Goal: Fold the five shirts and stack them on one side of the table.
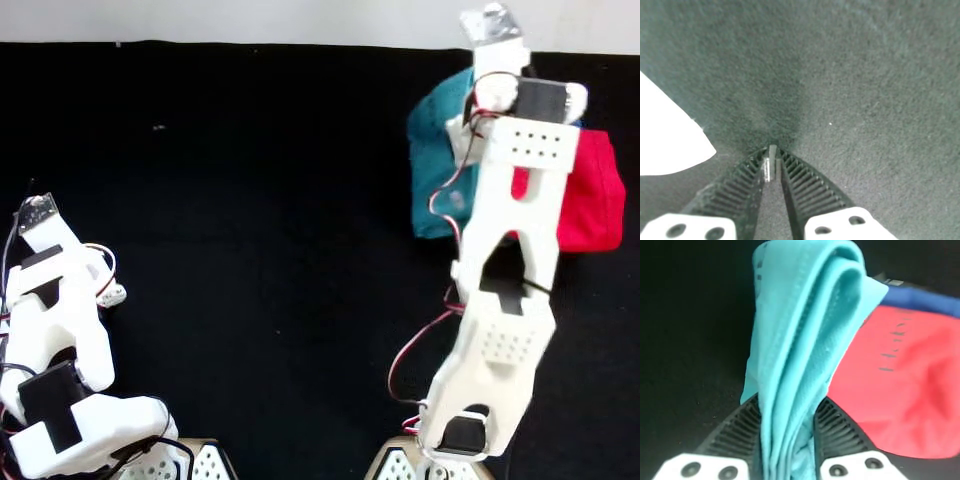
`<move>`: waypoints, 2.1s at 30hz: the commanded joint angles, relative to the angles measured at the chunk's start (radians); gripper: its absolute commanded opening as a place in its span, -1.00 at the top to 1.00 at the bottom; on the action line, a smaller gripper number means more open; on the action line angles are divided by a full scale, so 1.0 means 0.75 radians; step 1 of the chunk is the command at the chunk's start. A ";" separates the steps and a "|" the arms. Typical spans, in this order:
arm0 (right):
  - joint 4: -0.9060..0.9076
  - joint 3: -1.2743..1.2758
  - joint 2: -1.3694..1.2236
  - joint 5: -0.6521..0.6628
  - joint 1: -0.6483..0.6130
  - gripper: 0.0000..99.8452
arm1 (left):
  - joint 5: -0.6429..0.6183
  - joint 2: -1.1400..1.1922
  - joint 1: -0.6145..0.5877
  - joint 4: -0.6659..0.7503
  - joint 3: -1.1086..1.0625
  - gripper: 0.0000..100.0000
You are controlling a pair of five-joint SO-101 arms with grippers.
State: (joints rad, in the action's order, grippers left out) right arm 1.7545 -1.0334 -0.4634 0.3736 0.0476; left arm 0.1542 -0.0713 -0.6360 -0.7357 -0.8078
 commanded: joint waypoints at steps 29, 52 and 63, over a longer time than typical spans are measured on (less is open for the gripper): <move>-0.463 0.040 -0.324 0.370 0.515 0.91 | -0.008 -0.001 0.013 0.018 -0.007 0.98; 0.028 -0.942 -0.320 -0.115 0.408 0.54 | -0.010 -0.001 0.013 0.018 -0.007 0.98; 0.017 -0.461 0.244 -0.331 0.202 0.54 | -0.010 -0.001 0.013 0.016 -0.007 0.98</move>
State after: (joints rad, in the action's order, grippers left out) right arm 1.7545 -1.5259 -0.4680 0.1419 0.2823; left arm 0.1527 -0.0713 -0.6360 -0.7357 -0.8078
